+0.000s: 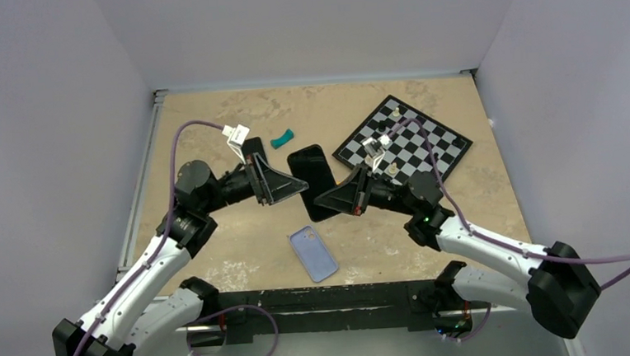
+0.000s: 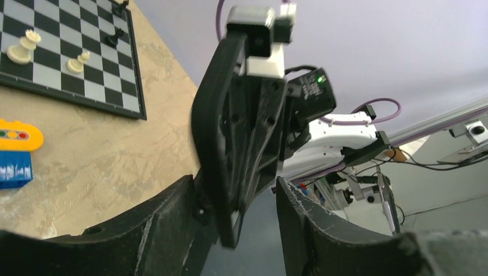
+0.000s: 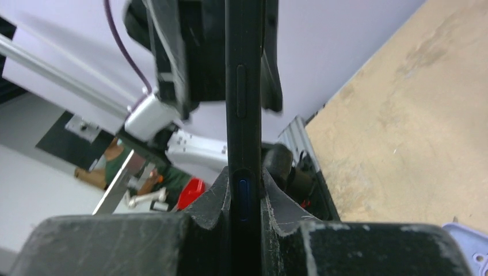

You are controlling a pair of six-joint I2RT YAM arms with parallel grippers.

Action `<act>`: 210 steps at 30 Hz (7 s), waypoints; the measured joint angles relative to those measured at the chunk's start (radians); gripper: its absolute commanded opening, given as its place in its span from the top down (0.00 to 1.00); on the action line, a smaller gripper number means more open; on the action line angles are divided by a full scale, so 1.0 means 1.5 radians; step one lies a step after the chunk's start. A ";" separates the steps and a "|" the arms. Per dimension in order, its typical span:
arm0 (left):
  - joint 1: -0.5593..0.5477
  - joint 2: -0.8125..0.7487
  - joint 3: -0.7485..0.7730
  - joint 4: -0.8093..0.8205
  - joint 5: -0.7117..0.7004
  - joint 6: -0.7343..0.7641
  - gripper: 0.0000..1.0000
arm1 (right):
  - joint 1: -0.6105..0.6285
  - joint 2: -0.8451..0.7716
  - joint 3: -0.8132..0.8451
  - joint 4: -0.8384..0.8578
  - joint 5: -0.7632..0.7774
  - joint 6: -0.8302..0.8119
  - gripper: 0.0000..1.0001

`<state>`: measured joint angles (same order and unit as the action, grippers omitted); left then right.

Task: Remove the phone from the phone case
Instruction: Adjust the phone, then remove the phone case from the phone.

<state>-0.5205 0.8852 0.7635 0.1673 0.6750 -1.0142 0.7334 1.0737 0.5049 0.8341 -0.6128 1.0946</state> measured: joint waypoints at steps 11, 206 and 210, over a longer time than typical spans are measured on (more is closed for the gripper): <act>-0.089 0.009 -0.090 0.088 0.007 -0.034 0.62 | 0.000 -0.014 0.016 0.000 0.136 0.004 1.00; -0.151 -0.086 -0.065 -0.182 -0.449 0.257 0.91 | -0.009 0.232 0.084 0.349 0.270 0.334 1.00; -0.131 -0.116 -0.052 -0.245 -0.351 0.270 0.52 | -0.017 0.243 0.077 0.371 0.230 0.353 1.00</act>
<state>-0.7174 0.7116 0.6861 -0.2008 0.1486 -0.6086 0.7074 1.4387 0.6205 1.3911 -0.2676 1.6245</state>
